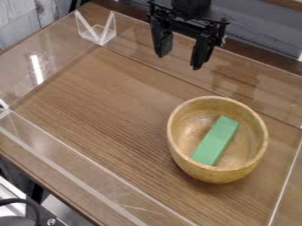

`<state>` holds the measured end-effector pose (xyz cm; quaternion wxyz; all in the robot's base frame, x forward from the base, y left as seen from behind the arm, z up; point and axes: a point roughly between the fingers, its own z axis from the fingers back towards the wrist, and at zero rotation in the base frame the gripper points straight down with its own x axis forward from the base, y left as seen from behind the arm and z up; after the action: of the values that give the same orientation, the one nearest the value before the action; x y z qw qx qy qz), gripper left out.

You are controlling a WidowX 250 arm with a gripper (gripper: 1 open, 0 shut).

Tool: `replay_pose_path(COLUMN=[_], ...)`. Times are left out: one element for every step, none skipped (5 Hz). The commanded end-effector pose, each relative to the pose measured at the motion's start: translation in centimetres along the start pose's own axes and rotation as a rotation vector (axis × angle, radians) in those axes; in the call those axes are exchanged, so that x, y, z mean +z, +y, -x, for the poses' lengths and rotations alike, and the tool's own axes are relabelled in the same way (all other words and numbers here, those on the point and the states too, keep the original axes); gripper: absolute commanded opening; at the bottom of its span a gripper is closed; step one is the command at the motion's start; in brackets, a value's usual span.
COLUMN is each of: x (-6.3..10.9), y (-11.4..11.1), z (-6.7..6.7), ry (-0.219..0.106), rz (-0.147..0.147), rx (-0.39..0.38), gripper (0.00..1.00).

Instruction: Remove the green block from inside the brown bowl and put it on the table

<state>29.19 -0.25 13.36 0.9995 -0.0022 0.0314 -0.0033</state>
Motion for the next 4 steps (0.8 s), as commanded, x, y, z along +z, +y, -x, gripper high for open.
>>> replay_pose_path(x=[-0.8,-2.9,-4.2,-5.2], y=[-1.3,-3.9,-6.8,-8.6], z=[0.1,0.9,1.6,1.8], ry=[0.007,0.027,0.001,-0.017], rz=[0.005,0.012,0.01,0.01], rx=[-0.031,-0.086,-0.131,-0.165], gripper=[1.0,1.0,1.0,1.0])
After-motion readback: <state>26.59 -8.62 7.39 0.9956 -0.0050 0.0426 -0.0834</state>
